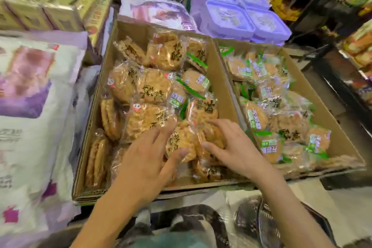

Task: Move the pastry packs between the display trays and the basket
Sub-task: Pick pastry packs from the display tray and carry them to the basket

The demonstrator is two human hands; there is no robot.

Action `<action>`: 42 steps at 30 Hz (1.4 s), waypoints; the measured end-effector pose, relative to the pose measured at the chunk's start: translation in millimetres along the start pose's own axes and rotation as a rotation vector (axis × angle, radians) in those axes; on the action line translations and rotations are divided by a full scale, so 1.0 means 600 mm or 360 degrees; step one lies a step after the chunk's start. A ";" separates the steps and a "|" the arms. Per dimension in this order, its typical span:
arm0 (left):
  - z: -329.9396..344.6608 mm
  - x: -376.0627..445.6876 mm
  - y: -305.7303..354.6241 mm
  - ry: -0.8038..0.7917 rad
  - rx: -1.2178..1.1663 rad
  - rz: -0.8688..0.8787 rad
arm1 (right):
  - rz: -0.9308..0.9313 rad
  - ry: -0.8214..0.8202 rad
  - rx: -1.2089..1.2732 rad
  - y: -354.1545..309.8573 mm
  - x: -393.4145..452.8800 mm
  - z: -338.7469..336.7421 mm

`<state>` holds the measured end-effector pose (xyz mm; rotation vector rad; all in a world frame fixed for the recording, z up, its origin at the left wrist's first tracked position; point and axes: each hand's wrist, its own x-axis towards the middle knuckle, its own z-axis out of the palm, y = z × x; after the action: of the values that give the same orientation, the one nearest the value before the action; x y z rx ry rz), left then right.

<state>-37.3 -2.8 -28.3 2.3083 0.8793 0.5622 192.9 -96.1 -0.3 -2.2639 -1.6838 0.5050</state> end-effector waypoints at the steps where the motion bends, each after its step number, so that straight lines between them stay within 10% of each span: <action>1: 0.001 0.004 -0.001 -0.0018 0.0014 -0.0009 | -0.0049 -0.0093 -0.0033 0.006 0.019 -0.005; 7: 0.002 0.028 -0.007 -0.0065 0.0136 -0.0065 | -0.0224 -0.0806 -0.0256 0.035 0.102 -0.030; 12: 0.008 0.080 -0.007 -0.0159 0.0287 -0.0085 | -0.0272 -0.0864 -0.0440 0.050 0.115 -0.054; 27: 0.048 0.194 0.016 -0.0917 0.1186 0.0015 | 0.0360 0.0292 0.1236 0.050 -0.057 -0.084; 37: 0.053 0.137 0.046 -0.0818 0.0460 0.0209 | 0.0829 0.0885 0.1963 0.022 -0.142 -0.052; 42: 0.033 0.108 0.055 -0.0257 0.0087 0.0184 | 0.0862 0.0754 0.2395 0.020 -0.160 -0.050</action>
<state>33.4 15.4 -10.2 2.4273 0.6963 0.3969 191.1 -192.1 32.8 -1.3628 -0.1279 0.8360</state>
